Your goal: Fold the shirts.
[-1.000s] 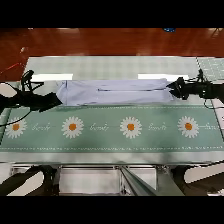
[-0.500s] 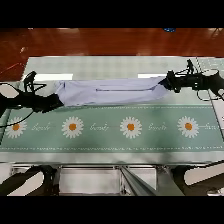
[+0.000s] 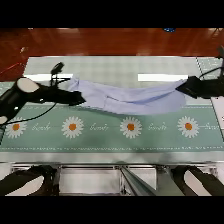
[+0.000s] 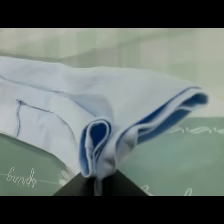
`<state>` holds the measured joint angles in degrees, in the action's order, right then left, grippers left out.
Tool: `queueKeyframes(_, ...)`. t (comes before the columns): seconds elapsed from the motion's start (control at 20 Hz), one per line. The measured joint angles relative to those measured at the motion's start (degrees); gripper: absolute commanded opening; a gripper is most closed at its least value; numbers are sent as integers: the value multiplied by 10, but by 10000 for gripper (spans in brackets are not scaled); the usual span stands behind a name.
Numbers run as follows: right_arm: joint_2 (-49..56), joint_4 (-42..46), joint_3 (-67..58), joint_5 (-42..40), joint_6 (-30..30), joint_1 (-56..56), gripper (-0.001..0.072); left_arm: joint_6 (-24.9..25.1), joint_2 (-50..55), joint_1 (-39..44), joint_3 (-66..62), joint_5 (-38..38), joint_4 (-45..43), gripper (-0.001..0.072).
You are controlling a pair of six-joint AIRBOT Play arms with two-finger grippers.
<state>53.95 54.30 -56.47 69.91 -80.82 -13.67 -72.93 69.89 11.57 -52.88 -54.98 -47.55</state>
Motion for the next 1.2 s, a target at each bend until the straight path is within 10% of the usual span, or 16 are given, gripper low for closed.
queueKeyframes(0.35, -276, 15, 89, 76, -94, 0, 27, -16, 224, 230, -237, 17, 18, 19)
queueKeyframes(0.75, -349, 18, 101, 109, -137, 0, 27, -49, 395, 408, -395, -61, 23, 20)
queueKeyframes(1.2, -267, -47, 101, 41, -127, 59, 27, -61, 296, 219, -391, -117, 20, 20)
